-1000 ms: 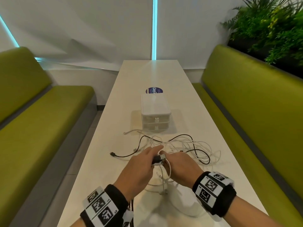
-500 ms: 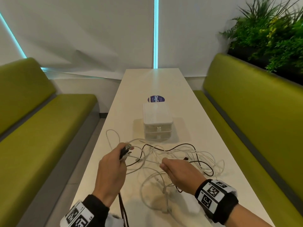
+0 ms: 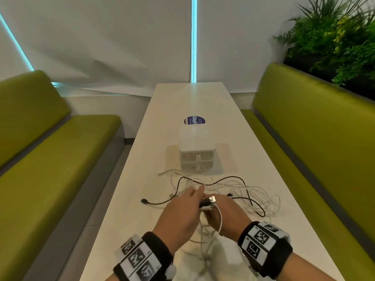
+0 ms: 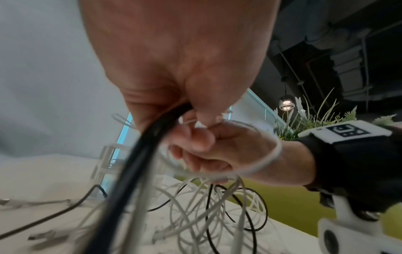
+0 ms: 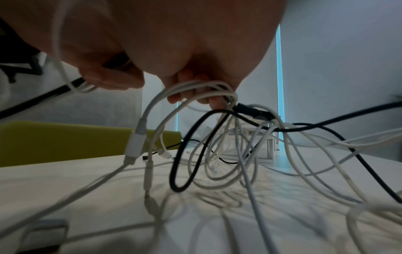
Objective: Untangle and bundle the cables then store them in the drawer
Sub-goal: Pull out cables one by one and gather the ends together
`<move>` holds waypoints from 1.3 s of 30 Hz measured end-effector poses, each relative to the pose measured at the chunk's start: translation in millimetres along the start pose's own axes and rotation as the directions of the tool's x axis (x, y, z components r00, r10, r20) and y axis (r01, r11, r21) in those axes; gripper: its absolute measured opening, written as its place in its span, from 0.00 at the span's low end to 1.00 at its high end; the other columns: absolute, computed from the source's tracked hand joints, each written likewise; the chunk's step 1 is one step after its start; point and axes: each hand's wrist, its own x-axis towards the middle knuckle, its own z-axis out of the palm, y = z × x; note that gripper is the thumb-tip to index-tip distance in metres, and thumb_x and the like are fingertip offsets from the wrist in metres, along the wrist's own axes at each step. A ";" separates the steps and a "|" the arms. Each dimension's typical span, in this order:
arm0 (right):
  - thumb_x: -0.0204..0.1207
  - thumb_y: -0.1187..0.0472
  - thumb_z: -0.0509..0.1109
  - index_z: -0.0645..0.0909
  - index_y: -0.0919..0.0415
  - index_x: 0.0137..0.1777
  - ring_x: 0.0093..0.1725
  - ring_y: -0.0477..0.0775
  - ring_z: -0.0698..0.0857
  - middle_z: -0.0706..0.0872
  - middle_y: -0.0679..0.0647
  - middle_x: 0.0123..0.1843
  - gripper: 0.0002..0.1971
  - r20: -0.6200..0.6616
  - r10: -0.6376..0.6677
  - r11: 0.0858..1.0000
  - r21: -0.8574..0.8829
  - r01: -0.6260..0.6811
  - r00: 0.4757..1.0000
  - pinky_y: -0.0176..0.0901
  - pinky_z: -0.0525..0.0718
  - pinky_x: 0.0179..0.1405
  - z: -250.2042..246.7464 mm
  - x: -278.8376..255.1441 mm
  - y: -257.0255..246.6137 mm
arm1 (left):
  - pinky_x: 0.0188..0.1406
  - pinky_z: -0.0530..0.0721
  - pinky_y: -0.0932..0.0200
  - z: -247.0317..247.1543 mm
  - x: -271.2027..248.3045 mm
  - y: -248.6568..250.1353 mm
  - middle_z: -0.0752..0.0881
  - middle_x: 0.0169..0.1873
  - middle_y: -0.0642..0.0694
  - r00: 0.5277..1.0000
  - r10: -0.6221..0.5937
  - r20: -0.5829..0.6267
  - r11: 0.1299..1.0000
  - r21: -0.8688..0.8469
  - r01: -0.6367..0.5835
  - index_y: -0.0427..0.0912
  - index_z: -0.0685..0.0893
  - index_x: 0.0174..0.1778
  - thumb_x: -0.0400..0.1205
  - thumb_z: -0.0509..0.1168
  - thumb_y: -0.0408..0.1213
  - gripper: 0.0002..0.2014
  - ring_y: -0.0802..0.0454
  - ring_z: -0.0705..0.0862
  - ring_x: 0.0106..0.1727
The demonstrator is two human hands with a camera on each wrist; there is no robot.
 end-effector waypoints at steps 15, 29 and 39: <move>0.87 0.45 0.44 0.66 0.57 0.46 0.40 0.58 0.78 0.80 0.55 0.39 0.18 0.107 0.099 0.994 0.026 -0.102 0.989 0.52 0.75 0.43 2.4 -5.4 25.8 | 0.27 0.65 0.69 -55.4 -12.6 -43.9 0.84 0.33 0.54 0.945 -0.180 -0.272 0.978 -0.156 0.142 0.56 0.75 0.38 0.81 0.62 0.29 0.14 0.58 0.77 0.32; 0.82 0.47 0.52 0.81 0.55 0.55 0.36 0.45 0.79 0.84 0.44 0.39 0.18 -0.229 -0.063 0.935 0.327 0.138 0.971 0.41 0.75 0.36 6.3 -2.7 -2.3 | 0.50 0.80 0.52 -30.5 -7.1 -13.3 0.87 0.53 0.51 0.999 -0.026 -0.039 1.000 -0.008 0.026 0.54 0.81 0.61 0.85 0.59 0.38 0.12 0.47 0.84 0.55; 0.86 0.48 0.49 0.69 0.51 0.41 0.29 0.46 0.73 0.75 0.44 0.29 0.15 -0.159 -0.052 0.928 0.356 0.107 0.986 0.43 0.72 0.34 -0.8 -8.2 -9.7 | 0.27 0.61 0.72 -55.7 -28.2 -17.3 0.72 0.27 0.59 0.918 -0.039 -0.394 0.992 -0.124 -0.011 0.53 0.70 0.36 0.78 0.63 0.27 0.15 0.59 0.69 0.27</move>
